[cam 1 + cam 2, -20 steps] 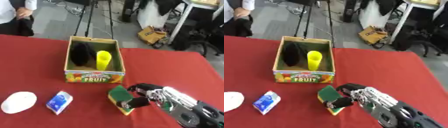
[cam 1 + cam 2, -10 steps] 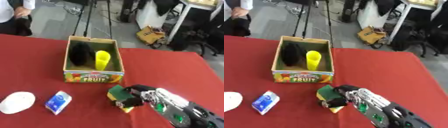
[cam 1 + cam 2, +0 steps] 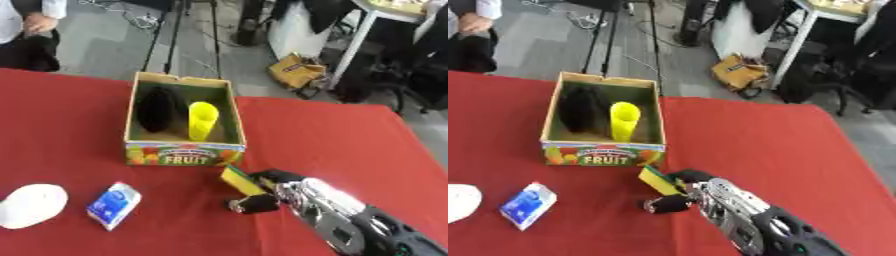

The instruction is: Pick up objects on the table and place them in the box.

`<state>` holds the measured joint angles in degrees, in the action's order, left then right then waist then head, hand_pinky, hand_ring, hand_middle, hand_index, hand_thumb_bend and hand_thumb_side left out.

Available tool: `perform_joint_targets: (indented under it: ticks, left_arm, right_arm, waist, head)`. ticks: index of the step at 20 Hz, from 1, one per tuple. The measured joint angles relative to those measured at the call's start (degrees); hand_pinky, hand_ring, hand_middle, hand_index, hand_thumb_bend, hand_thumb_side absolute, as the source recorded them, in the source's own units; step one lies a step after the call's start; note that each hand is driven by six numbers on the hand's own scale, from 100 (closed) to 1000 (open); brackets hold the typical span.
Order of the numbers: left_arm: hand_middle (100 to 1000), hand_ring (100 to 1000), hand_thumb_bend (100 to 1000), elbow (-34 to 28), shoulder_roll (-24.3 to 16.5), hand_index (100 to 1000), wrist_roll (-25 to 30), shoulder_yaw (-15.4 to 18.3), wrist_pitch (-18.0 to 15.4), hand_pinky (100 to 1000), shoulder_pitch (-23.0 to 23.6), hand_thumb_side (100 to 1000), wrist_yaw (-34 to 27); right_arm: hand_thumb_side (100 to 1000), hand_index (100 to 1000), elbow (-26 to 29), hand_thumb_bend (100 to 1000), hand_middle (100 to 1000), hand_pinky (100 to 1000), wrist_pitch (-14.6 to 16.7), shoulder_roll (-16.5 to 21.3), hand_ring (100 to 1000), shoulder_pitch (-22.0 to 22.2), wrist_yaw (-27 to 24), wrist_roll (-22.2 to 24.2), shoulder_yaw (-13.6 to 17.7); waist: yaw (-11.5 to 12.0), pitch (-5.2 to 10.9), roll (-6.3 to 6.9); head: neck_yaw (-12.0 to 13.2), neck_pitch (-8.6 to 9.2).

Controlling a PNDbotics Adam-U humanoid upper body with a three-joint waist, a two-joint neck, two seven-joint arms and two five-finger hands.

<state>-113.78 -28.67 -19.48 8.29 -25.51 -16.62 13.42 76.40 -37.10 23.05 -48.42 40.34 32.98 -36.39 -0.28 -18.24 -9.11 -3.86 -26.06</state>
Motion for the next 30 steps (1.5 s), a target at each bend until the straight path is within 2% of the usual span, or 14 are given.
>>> perform_joint_targets:
  ticks: [1,2,3,4,5,7,8,16,21,26,30]
  left_arm:
    - [917,1000,100,0.0,0.0,910,0.0,0.0,0.0,1000,0.0,1000,-0.1]
    - [918,1000,100,0.0,0.0,910,0.1,0.0,0.0,1000,0.0,1000,-0.2]
    - [918,1000,100,0.0,0.0,910,0.2,0.0,0.0,1000,0.0,1000,-0.2]
    - [918,1000,100,0.0,0.0,910,0.3,0.0,0.1,1000,0.0,1000,-0.3]
    - [918,1000,100,0.0,0.0,910,0.3,0.0,0.1,1000,0.0,1000,-0.3]
    - [918,1000,100,0.0,0.0,910,0.5,0.0,0.1,1000,0.0,1000,-0.3]
    - [918,1000,100,0.0,0.0,910,0.6,0.0,0.1,1000,0.0,1000,-0.3]
    - [918,1000,100,0.0,0.0,907,1.5,0.0,0.2,1000,0.0,1000,-0.4]
    - [917,1000,100,0.0,0.0,907,1.9,0.0,0.3,1000,0.0,1000,-0.6]
    - [917,1000,100,0.0,0.0,908,2.2,0.0,0.4,1000,-0.1,1000,-0.8]
    - [917,1000,100,0.0,0.0,908,2.4,0.0,0.4,1000,-0.1,1000,-0.8]
  right_arm:
    - [810,1000,0.0,474,824,938,0.0,0.0,1000,0.0,0.4,0.0,0.0]
    - [819,971,0.0,291,751,924,0.0,0.0,992,-0.1,0.8,0.0,0.0]
    - [819,971,0.0,291,751,924,-0.1,0.0,992,-0.2,1.2,-0.1,0.0]
    - [814,934,0.1,172,720,919,-0.3,0.0,982,-0.3,1.6,-0.3,0.0]
    - [806,909,0.2,100,694,913,-0.6,0.1,972,-0.3,1.9,-0.6,0.0]
    - [786,868,0.4,100,649,903,-1.4,0.2,949,-0.3,2.6,-1.4,0.0]
    - [725,834,0.6,100,608,887,-1.8,0.3,922,-0.3,3.0,-1.8,0.0]
    - [624,767,1.1,100,521,839,-4.5,1.1,854,-0.9,5.3,-4.5,-0.2]
    - [529,710,1.7,100,459,837,-4.9,1.7,837,-1.0,5.7,-4.9,-0.4]
    - [486,686,2.7,100,431,833,-5.0,2.9,826,-1.6,5.8,-5.0,-0.8]
    - [467,664,4.8,100,408,829,-4.6,5.5,813,-2.8,5.8,-4.6,-1.1]
  waist:
    - [0.0,0.01,0.0]
    - [0.0,0.01,0.0]
    - [-0.1,0.01,0.0]
    - [-0.1,0.01,0.0]
    - [-0.1,0.01,0.0]
    - [-0.1,0.01,0.0]
    - [-0.1,0.01,0.0]
    - [-0.1,0.01,0.02]
    - [-0.2,0.01,0.07]
    - [-0.4,0.03,0.16]
    - [-0.8,0.26,0.16]
  head:
    - [0.0,0.0]
    - [0.0,0.0]
    - [0.0,0.0]
    - [0.0,0.0]
    - [0.0,0.0]
    - [-0.1,0.0]
    - [-0.2,0.0]
    - [-0.4,0.0]
    - [-0.4,0.0]
    - [-0.4,0.0]
    - [-0.3,0.0]
